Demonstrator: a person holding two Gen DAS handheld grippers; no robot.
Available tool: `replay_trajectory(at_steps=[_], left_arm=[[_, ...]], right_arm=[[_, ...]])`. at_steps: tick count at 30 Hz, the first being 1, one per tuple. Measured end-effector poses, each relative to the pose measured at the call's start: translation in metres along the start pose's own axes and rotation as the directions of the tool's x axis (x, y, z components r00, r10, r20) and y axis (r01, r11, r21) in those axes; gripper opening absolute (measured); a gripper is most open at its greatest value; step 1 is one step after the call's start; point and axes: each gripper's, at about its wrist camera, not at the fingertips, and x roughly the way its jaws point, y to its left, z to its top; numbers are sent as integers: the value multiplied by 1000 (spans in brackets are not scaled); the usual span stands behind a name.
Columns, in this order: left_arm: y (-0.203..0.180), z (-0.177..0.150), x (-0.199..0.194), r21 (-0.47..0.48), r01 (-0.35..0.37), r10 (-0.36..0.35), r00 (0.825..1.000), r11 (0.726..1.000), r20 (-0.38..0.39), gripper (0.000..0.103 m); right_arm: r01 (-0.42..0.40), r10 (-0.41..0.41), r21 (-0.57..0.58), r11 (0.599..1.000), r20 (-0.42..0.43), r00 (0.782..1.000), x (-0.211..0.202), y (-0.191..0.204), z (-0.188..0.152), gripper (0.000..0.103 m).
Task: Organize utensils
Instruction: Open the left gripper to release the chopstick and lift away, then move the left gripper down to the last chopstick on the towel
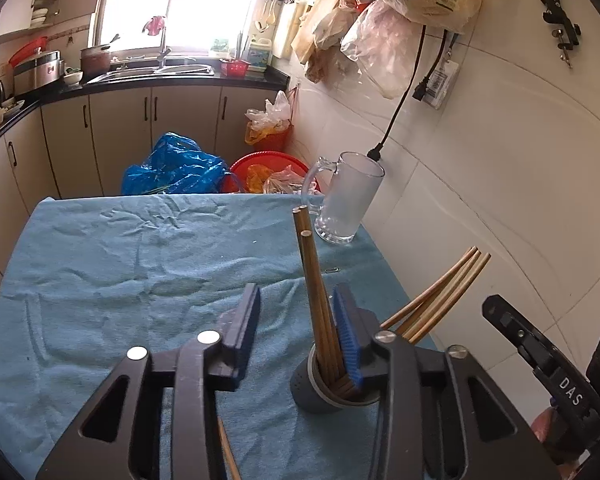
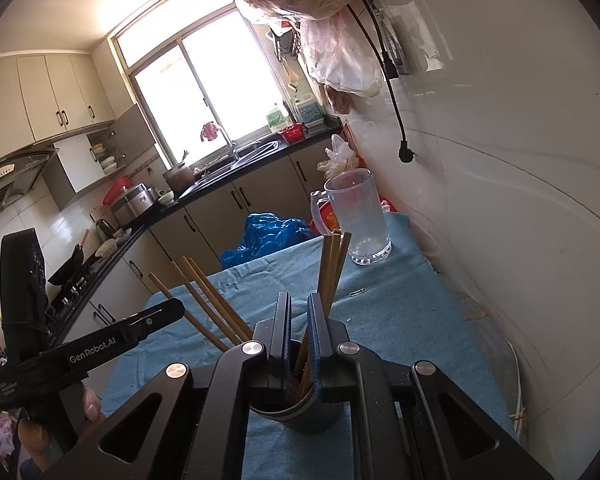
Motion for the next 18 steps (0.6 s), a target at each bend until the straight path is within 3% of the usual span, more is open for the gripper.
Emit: replay_trajectory(at_steps=[3, 6, 13, 18], left_arm=[[2, 0, -5, -6, -9, 10, 1000, 1000, 14, 49], [5, -1, -10, -16, -16, 16, 1000, 1000, 22, 55], [13, -9, -27, -28, -54, 55, 998, 998, 42, 65], [25, -25, -38, -38, -104, 106, 993, 994, 49, 71]], right_arm=[[3, -3, 1, 1000, 10, 1000, -6, 1, 0, 11], [3, -3, 15, 1000, 25, 1000, -15, 0, 0, 28], [12, -14, 36, 999, 49, 999, -34, -1, -11, 43], [17, -19, 42, 999, 32, 999, -41, 3, -29, 63]])
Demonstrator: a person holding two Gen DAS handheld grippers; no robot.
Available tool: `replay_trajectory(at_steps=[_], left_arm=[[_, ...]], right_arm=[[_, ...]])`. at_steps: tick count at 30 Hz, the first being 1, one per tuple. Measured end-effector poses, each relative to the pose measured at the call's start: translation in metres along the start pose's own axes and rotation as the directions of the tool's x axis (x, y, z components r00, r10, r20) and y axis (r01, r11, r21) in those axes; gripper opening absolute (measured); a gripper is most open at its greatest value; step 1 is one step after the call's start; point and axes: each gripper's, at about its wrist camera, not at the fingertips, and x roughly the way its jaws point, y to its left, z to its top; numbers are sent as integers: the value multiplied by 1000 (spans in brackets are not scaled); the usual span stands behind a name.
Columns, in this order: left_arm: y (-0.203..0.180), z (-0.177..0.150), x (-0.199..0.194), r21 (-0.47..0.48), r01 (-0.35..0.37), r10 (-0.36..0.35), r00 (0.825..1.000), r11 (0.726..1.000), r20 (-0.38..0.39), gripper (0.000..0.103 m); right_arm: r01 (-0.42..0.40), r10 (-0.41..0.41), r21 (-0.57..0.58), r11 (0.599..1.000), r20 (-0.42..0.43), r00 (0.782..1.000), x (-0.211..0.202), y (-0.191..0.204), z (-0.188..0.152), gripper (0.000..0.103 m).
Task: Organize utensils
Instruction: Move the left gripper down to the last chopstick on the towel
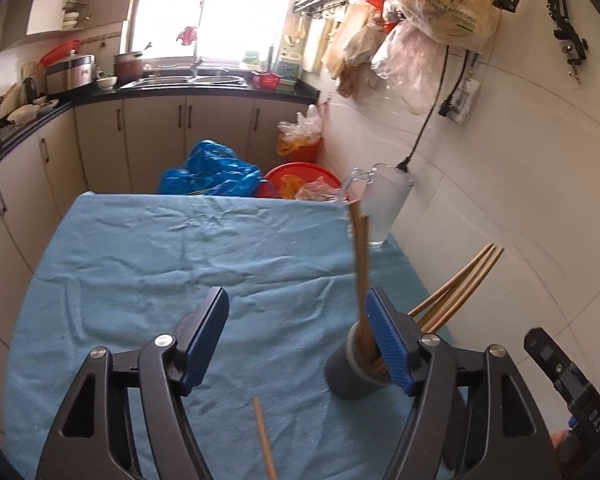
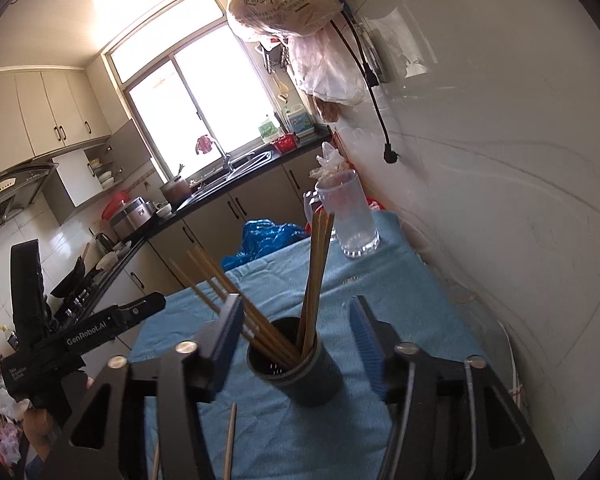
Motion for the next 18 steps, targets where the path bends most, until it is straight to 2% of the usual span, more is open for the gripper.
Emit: replay_trajectory(at_steps=[5, 11, 16, 18], left_arm=[[24, -23, -9, -20, -34, 33, 999, 999, -18, 71], [71, -62, -23, -81, -95, 91, 995, 992, -52, 71], [114, -108, -38, -106, -191, 182, 979, 976, -94, 71], [136, -127, -45, -132, -210, 195, 974, 969, -119, 71]], right_arm=[[-5, 3, -36, 999, -62, 998, 7, 12, -23, 63], [-15, 7, -49, 999, -160, 987, 28, 23, -63, 64], [-41, 23, -68, 997, -243, 970, 46, 36, -95, 64], [-49, 23, -90, 995, -268, 963, 51, 45, -106, 64]])
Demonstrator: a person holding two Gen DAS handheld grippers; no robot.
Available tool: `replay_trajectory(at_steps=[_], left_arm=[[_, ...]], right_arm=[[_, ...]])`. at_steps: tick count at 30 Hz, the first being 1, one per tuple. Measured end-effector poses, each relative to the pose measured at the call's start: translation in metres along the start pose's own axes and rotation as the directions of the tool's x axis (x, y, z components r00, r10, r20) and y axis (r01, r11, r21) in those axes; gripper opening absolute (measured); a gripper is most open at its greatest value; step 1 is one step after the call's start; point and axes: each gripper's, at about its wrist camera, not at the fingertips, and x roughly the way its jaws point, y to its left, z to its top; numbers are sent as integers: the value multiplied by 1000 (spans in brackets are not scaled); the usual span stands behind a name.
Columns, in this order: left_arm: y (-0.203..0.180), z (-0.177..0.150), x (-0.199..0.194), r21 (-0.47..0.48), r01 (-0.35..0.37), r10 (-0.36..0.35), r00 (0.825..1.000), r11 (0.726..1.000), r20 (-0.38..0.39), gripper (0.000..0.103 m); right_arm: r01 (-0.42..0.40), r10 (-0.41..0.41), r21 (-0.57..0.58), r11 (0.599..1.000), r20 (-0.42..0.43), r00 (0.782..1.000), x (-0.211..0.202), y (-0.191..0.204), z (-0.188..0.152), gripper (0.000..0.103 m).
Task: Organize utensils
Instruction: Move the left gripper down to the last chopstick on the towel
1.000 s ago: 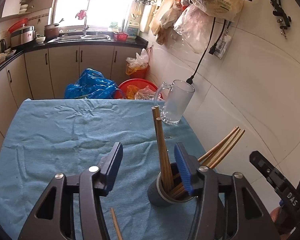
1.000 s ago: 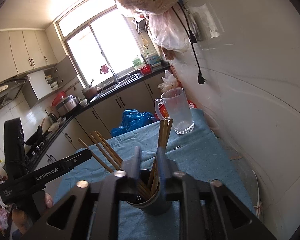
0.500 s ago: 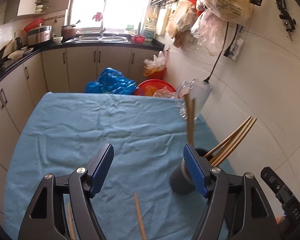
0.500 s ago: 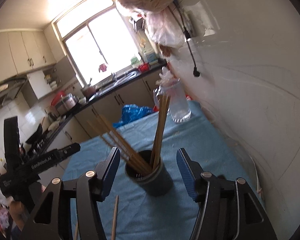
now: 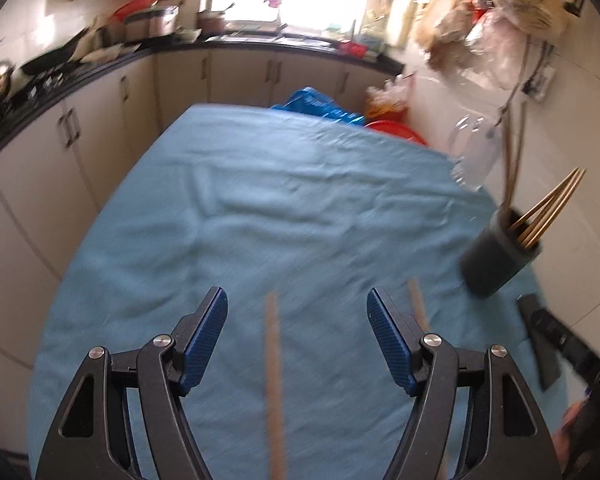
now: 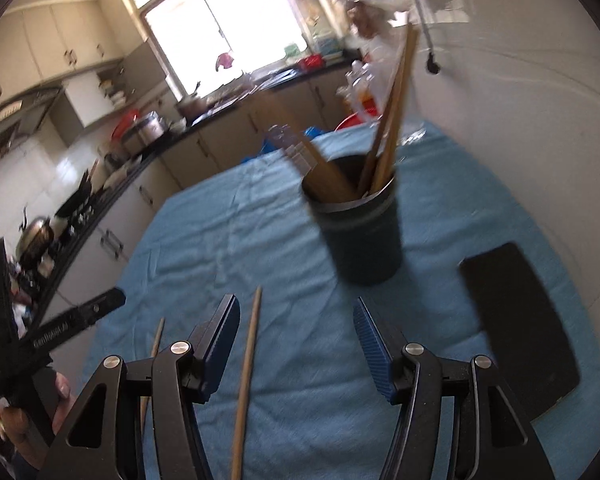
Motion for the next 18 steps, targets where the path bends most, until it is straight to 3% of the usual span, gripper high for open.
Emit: replay_trajectory(at_steps=[5, 11, 13, 18], left_arm=[[44, -25, 6, -70, -14, 10, 998, 997, -59, 71], [58, -32, 17, -130, 77, -93, 988, 988, -120, 71], [57, -34, 18, -119, 89, -104, 987, 989, -125, 71], [56, -36, 17, -104, 116, -130, 981, 988, -143, 71]], right_arm=[[-29, 27, -25, 999, -72, 997, 20, 18, -11, 64], [-73, 63, -63, 995, -149, 987, 37, 40, -8, 63], [-68, 53, -72, 995, -191, 980, 49, 45, -8, 59], [-27, 1, -77, 997, -319, 948, 90, 53, -8, 35]])
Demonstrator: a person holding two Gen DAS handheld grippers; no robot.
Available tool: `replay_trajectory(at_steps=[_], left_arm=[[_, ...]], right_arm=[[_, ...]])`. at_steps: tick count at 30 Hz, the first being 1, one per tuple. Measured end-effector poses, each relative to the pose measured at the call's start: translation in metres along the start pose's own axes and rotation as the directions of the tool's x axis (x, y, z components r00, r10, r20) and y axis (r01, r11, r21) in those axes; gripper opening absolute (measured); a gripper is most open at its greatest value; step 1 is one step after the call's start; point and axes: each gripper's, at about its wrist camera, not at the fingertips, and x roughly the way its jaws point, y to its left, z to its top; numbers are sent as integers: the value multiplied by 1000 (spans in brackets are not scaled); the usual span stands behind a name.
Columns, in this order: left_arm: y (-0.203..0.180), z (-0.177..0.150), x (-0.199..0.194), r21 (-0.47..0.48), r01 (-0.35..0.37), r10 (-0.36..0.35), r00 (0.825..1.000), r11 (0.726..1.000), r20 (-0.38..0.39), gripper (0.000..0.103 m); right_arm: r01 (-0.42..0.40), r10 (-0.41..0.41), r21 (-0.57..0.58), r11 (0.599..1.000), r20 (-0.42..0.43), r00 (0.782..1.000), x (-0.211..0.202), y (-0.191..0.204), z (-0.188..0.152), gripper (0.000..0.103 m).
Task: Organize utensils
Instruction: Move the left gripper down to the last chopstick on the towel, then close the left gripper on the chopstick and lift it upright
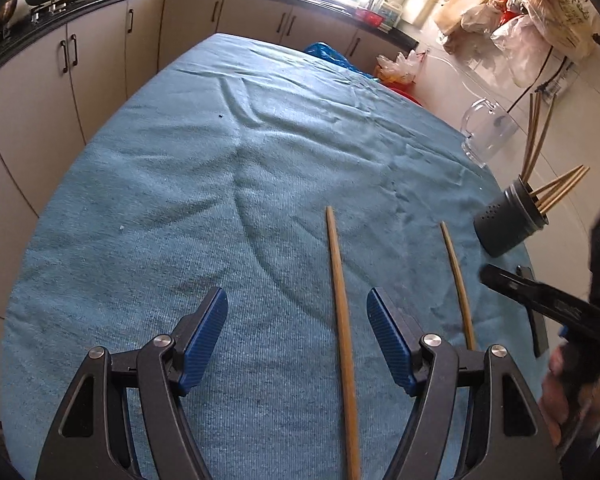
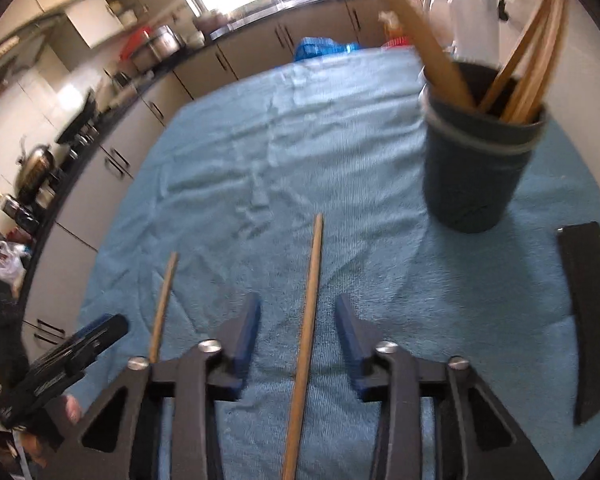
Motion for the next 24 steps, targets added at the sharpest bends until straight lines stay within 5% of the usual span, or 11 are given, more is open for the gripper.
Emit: replay_trajectory(at_steps=[10, 12, 17, 20, 24], left_arm=[[6, -2, -4, 29, 37, -36, 998, 999, -51, 71], [2, -2, -2, 41, 34, -32, 998, 999, -60, 65], [-16, -1, 10, 86, 33, -24, 993, 996, -112, 61], [-28, 0, 22, 122, 5, 13, 988, 993, -151, 41], [-46, 7, 35, 168, -74, 101, 982, 983, -160, 39]], right_arm=[[100, -104, -54, 994, -77, 992, 39, 13, 9, 20], [112, -117, -64, 992, -75, 990, 40, 15, 10, 8], [49, -52, -38, 998, -73, 996, 34, 8, 6, 8], [12, -13, -26, 1000, -32, 999, 20, 8, 3, 8], [-21, 21, -10, 1000, 15, 1000, 0, 4, 0, 8]])
